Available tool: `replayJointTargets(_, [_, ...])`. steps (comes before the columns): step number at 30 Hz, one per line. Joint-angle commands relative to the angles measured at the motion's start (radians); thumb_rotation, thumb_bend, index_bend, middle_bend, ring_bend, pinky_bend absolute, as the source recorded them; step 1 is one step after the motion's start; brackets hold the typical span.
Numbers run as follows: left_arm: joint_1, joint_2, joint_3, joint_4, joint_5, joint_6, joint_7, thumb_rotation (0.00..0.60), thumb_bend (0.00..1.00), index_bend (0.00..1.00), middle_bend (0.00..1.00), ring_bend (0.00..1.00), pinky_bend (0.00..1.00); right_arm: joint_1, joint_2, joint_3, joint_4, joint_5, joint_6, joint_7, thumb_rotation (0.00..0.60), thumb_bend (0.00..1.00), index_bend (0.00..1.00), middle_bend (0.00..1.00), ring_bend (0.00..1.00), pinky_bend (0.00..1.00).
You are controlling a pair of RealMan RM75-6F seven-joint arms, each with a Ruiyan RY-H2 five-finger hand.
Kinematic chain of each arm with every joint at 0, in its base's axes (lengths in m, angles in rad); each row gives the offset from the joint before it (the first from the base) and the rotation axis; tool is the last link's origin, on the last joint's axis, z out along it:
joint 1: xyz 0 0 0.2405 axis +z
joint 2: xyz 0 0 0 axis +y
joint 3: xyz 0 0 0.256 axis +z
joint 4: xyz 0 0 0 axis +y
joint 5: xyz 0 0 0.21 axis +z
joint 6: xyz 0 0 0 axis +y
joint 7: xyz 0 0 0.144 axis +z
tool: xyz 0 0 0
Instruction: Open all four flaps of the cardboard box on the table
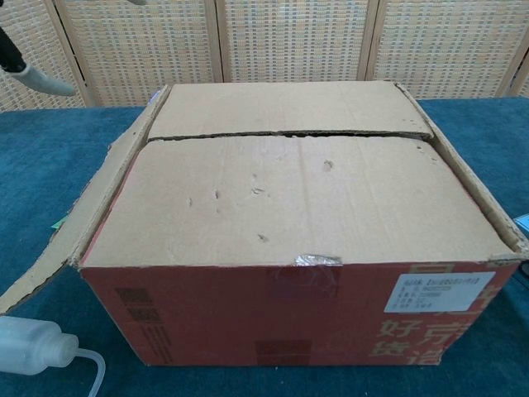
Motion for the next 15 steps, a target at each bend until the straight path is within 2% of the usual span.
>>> replayJointTargets(1, [-0.022,-0.033,-0.010,-0.007,-0.041,-0.011,0.032,0.600,0.21,0.00,0.00,0.00,0.00,0.001,-0.003,0.000,-0.001,-0.001,-0.001,0.002,0.600,0.85,0.05,0.04,0.00,0.04])
replayJointTargets(11, [-0.069,-0.138,-0.018,0.004,-0.129,0.003,0.130,0.600,0.19,0.00,0.00,0.00,0.00,-0.001,-0.008,-0.001,0.003,-0.003,0.003,0.007,0.600,0.85,0.05,0.04,0.00,0.04])
replayJointTargets(15, [-0.086,-0.211,-0.018,0.022,-0.162,0.031,0.175,0.600,0.19,0.00,0.00,0.00,0.00,-0.006,-0.008,-0.004,0.011,-0.002,0.005,0.017,0.600,0.85,0.05,0.04,0.00,0.04])
